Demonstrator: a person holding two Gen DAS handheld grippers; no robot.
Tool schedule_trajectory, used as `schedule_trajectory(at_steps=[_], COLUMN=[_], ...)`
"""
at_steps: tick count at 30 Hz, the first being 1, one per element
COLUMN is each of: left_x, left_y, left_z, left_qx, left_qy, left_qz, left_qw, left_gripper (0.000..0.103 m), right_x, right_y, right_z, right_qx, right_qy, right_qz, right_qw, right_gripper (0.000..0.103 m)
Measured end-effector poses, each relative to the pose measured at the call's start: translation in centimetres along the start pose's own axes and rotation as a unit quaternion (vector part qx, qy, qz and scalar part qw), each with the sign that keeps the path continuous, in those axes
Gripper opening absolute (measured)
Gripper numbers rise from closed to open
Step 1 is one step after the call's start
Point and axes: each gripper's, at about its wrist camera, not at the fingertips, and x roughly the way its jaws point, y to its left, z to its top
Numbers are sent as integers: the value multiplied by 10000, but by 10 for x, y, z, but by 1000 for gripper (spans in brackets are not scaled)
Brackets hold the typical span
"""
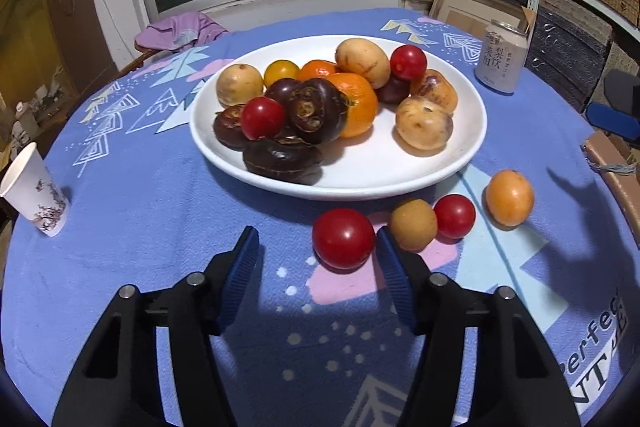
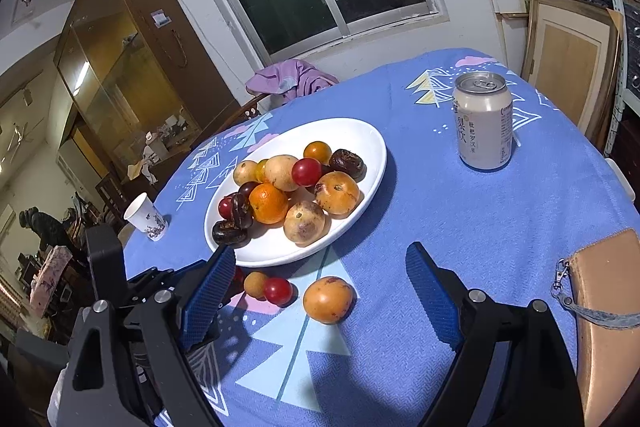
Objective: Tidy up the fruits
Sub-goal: 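Close left tool on a red fruit beside the plate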
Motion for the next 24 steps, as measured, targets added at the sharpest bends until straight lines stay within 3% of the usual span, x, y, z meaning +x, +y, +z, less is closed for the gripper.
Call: schedule_trajectory(at_steps=[6, 14, 20, 24], left_x=[7, 13, -3, -19], left_y=[2, 3, 9, 19], left_z=[3, 6, -3, -9], left_qx=[-162, -295, -300, -422], left_qy=[112, 160, 84, -46], left_qz=[-582, -692, -471, -361], left_qw=[9981, 9970, 9984, 9984], left_gripper=[34, 32, 32, 32], right_x=[6, 12, 16, 27], right_y=[5, 9, 23, 31], right_z=[-5, -9, -17, -27], right_qx=[-146, -279, -771, -1168], right_qy=[94, 207, 439, 640], right_qz=[-31, -75, -101, -376], right_qw=[9998, 9994, 9960, 9904], right_gripper=[88, 88, 88, 77])
